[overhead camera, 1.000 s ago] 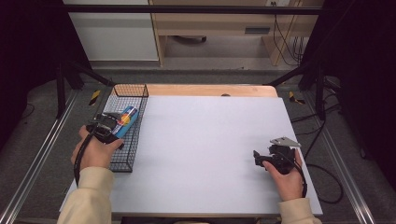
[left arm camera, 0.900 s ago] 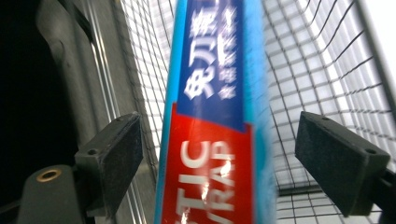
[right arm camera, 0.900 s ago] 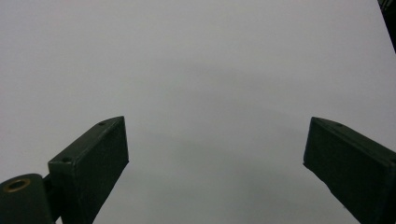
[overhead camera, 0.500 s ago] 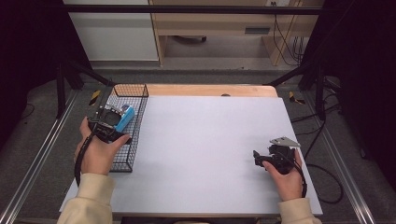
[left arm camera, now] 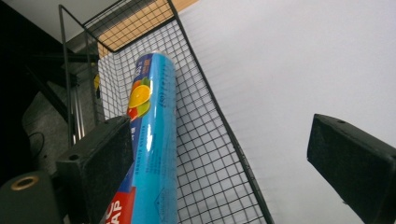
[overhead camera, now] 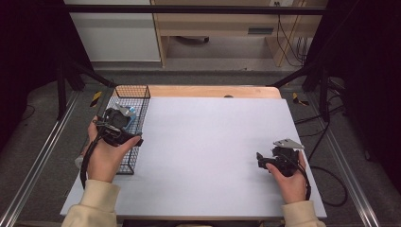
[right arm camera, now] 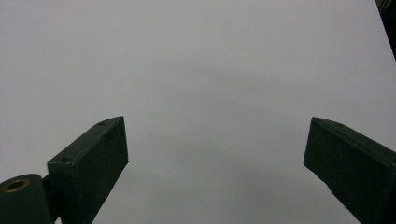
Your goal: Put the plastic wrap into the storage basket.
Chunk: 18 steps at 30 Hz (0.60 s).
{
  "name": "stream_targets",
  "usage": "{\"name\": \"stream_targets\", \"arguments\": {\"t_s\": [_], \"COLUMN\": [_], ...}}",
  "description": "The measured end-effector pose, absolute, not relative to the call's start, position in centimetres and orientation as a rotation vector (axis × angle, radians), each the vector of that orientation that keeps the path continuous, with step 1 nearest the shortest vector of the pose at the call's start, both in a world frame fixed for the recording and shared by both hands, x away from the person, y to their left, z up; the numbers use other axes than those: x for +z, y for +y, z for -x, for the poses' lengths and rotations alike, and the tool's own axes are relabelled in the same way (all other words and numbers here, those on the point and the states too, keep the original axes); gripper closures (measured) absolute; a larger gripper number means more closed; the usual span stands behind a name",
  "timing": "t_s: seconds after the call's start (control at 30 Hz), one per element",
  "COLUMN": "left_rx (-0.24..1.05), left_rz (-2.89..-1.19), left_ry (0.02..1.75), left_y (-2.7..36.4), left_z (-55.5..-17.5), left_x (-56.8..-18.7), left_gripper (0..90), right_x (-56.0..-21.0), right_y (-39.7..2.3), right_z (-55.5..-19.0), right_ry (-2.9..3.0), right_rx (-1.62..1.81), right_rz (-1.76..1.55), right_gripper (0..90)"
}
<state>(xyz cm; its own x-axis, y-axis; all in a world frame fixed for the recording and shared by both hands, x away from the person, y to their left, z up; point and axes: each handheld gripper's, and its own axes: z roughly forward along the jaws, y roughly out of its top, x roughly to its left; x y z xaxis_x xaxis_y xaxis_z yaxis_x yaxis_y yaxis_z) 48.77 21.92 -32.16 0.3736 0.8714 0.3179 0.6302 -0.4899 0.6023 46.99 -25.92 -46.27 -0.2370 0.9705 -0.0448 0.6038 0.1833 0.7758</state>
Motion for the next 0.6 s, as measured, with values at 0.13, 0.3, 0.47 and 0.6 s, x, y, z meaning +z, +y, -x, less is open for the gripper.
{"name": "stream_targets", "arguments": {"t_s": [0.13,0.3,0.47,0.6], "left_rx": [0.865,0.847,0.807,0.769], "left_rz": [-2.261,-2.268,-2.256,-2.246], "left_ry": [1.259,1.167,1.069,0.975], "left_y": [21.4,20.5,19.5,18.3], "left_z": [-48.5,-48.0,-47.5,-47.0], "left_x": [-32.1,-31.9,-32.1,-32.2], "left_gripper": [6.7,6.2,5.9,5.2], "right_x": [-46.2,-46.0,-45.9,-45.8], "right_y": [-25.9,-26.0,-26.1,-26.3], "right_z": [-46.9,-46.8,-46.7,-46.5], "right_ry": [1.917,1.905,1.897,1.879], "right_rx": [0.874,0.894,0.891,0.897], "right_rz": [-1.471,-1.459,-1.45,-1.438], "right_gripper": [6.1,4.8,4.6,4.4]}}
